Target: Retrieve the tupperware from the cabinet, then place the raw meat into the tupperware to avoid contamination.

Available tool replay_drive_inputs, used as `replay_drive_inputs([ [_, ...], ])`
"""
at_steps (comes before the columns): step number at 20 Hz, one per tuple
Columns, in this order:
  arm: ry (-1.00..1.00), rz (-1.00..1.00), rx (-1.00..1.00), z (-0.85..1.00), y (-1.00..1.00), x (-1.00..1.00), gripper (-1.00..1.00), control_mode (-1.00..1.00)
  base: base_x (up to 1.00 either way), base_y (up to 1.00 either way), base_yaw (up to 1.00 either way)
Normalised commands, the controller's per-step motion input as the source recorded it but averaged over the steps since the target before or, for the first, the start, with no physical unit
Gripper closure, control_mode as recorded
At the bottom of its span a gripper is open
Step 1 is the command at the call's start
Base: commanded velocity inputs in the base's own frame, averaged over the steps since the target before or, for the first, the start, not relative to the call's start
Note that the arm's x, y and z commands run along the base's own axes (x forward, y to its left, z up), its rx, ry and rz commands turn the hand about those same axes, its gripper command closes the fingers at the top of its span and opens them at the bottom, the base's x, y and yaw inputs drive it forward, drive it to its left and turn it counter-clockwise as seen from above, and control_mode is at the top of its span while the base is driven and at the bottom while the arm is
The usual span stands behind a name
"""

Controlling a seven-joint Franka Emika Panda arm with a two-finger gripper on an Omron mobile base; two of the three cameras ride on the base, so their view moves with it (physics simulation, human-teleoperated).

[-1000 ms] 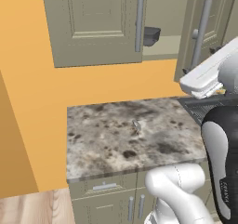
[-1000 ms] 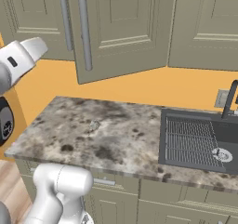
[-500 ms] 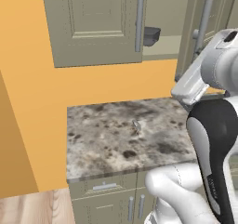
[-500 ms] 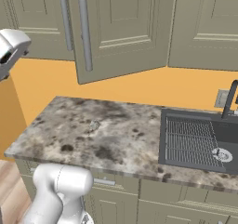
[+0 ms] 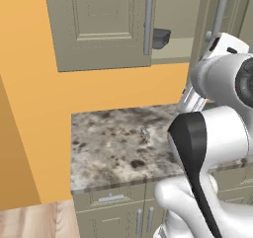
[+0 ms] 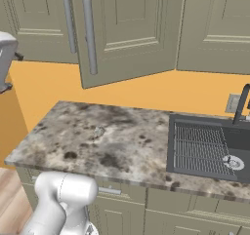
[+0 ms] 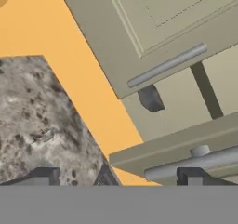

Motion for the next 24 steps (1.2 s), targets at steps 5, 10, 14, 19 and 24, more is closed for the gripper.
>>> replay_drive_inputs([
  [5, 0.02, -0.16, -0.2, -0.17, 0.0, 0.2, -1.0, -1.0, 0.0, 0.0, 0.0],
  [10, 0.09, -0.16, -0.11, -0.02, -0.05, 0.23, -1.0, -1.0, 0.0, 0.0, 0.0],
  [14, 0.07, -0.12, -0.04, 0.0, -0.12, 0.2, -1.0, -1.0, 0.0, 0.0, 0.0],
  [19, 0.0, -0.03, 0.0, 0.0, -0.14, 0.19, -1.0, -1.0, 0.0, 0.0, 0.0],
  [24, -0.02, 0.0, 0.0, -0.1, -0.06, 0.26, -1.0, -1.0, 0.0, 0.0, 0.0],
])
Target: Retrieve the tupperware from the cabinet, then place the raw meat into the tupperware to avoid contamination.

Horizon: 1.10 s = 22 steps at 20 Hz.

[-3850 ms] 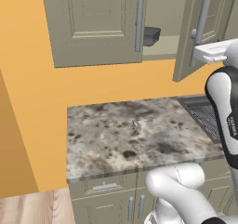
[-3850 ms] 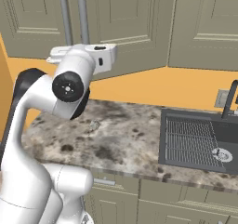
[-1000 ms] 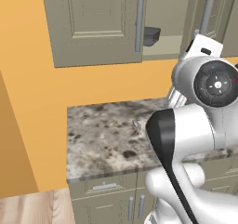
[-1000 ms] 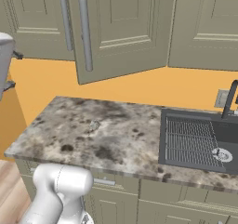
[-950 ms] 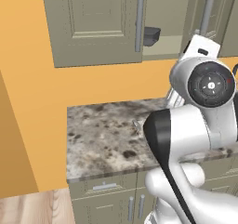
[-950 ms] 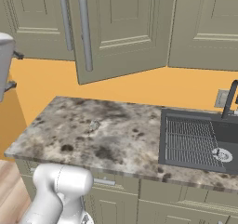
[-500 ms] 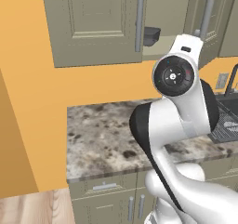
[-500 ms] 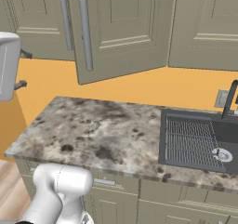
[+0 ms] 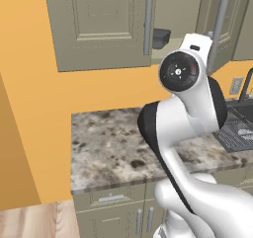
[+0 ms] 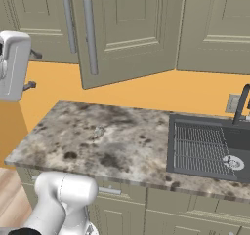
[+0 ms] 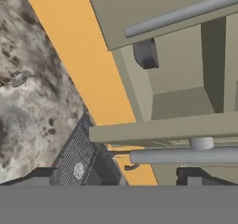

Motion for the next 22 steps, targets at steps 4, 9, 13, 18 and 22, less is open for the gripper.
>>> replay_drive_inputs([
  [4, -0.03, 0.0, 0.0, -0.11, 0.0, 0.28, -1.0, -1.0, 0.0, 0.0, 0.0],
  [9, -0.01, 0.0, 0.0, -0.05, 0.0, 0.23, -1.0, -1.0, 0.0, 0.0, 0.0],
  [13, 0.0, 0.0, 0.0, 0.0, -0.07, 0.05, -1.0, -1.0, 0.0, 0.0, 0.0],
  [18, 0.0, -0.01, 0.0, 0.0, -0.1, 0.0, -1.0, -1.0, 0.0, 0.0, 0.0],
  [22, 0.0, -0.02, 0.0, 0.0, -0.11, 0.03, -1.0, -1.0, 0.0, 0.0, 0.0],
])
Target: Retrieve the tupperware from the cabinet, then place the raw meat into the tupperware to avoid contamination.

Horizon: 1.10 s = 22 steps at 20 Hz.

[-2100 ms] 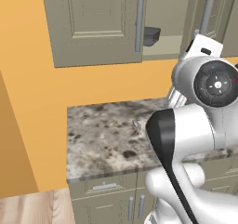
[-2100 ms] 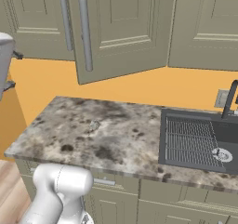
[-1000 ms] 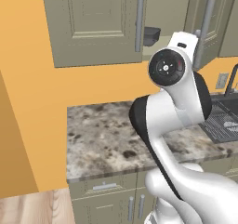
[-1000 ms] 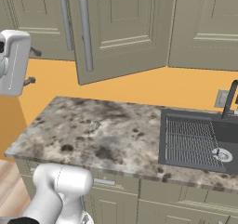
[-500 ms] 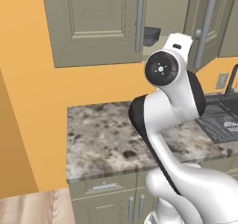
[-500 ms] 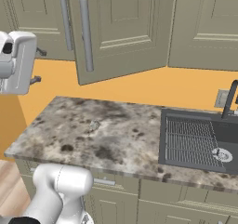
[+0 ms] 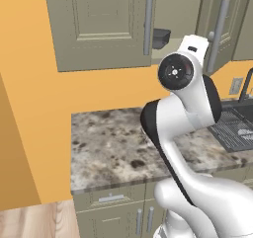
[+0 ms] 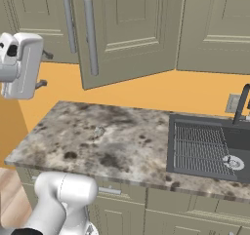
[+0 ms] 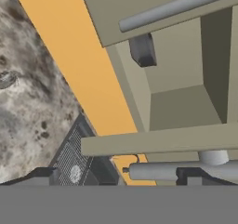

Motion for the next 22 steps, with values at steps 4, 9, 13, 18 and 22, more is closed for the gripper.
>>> replay_drive_inputs([
  [4, 0.0, -0.01, 0.0, 0.0, -0.11, 0.08, -1.0, -1.0, 0.0, 0.0, 0.0],
  [9, 0.0, -0.01, 0.0, 0.0, -0.15, 0.11, -1.0, -1.0, 0.0, 0.0, 0.0],
  [13, 0.0, -0.01, -0.01, 0.0, -0.16, 0.16, -1.0, -1.0, 0.0, 0.0, 0.0],
  [18, 0.01, -0.02, -0.04, -0.04, -0.07, 0.23, -1.0, -1.0, 0.0, 0.0, 0.0],
  [22, 0.03, -0.06, -0.07, -0.1, 0.0, 0.24, -1.0, -1.0, 0.0, 0.0, 0.0],
])
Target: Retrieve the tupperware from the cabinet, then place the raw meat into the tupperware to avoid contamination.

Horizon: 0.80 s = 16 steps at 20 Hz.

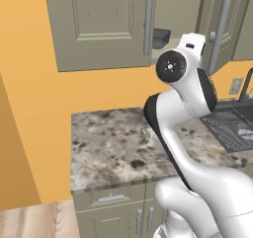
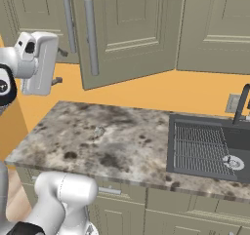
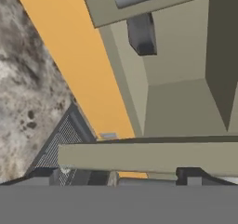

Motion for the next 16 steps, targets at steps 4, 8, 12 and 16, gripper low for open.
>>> replay_drive_inputs([
  [4, 0.03, -0.07, -0.07, -0.08, 0.0, 0.24, -1.0, -1.0, 0.0, 0.0, 0.0],
  [8, 0.02, -0.08, -0.06, -0.01, 0.0, 0.14, -1.0, -1.0, 0.0, 0.0, 0.0],
  [12, 0.01, -0.08, -0.04, 0.0, -0.02, 0.1, -1.0, -1.0, 0.0, 0.0, 0.0],
  [16, 0.0, -0.07, -0.04, 0.0, -0.05, 0.14, -1.0, -1.0, 0.0, 0.0, 0.0],
])
